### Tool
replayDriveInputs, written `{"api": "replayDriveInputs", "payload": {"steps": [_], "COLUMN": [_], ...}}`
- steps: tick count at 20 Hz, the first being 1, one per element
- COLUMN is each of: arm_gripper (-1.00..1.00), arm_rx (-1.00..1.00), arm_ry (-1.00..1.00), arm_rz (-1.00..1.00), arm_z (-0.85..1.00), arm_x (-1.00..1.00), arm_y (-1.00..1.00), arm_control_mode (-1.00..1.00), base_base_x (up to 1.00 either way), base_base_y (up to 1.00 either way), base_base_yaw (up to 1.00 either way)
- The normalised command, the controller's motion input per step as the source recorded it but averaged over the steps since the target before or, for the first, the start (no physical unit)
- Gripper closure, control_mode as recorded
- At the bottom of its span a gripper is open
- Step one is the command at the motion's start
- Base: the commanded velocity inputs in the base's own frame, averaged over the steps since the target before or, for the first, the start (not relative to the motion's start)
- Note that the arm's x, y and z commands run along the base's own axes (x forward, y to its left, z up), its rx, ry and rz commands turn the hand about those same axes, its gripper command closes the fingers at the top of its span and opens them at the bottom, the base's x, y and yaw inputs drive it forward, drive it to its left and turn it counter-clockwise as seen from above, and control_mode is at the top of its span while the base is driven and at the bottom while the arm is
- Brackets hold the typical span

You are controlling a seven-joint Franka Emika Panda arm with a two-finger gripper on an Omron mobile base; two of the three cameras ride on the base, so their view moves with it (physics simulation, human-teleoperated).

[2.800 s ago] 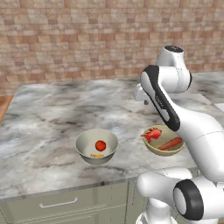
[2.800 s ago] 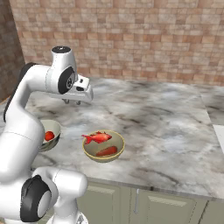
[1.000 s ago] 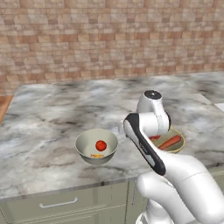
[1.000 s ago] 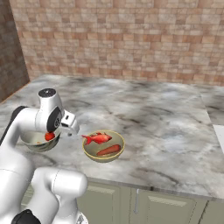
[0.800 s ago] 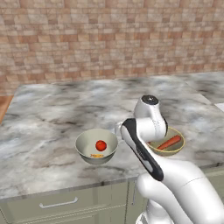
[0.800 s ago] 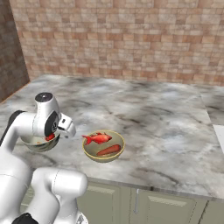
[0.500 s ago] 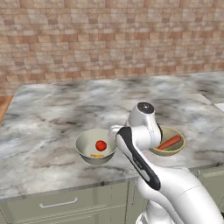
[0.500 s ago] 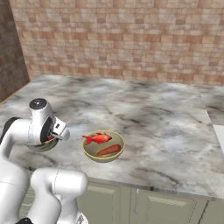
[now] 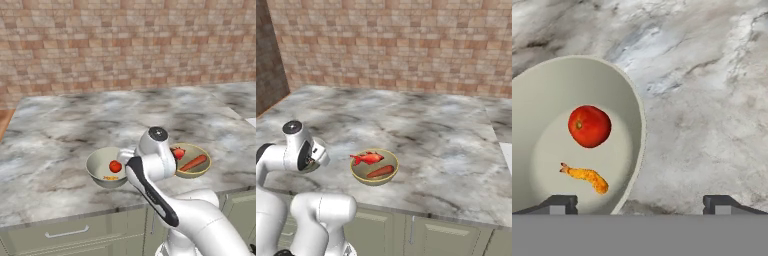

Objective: Place the bowl containing the tomato and shrimp in the microwave. Close the microwave door and press the start button to microwave the meal.

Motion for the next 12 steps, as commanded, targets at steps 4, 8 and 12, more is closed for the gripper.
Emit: {"api": "replayDriveInputs", "payload": {"steps": [4, 8, 12], "arm_gripper": [-1.00, -1.00, -1.00], "arm_rx": [0.00, 0.00, 0.00], "arm_ry": [0.03, 0.02, 0.03], "arm_rz": [0.00, 0.00, 0.00], "arm_z": [-0.26, -0.30, -0.20], "arm_x": [0.19, 0.28, 0.35], "arm_y": [0.00, 0.00, 0.04], "arm_control_mode": [-1.00, -1.00, -1.00], "base_base_x": [0.00, 0.00, 0.00], "base_base_y": [0.00, 0.00, 0.00], "base_base_yaw": [0.00, 0.00, 0.00]}}
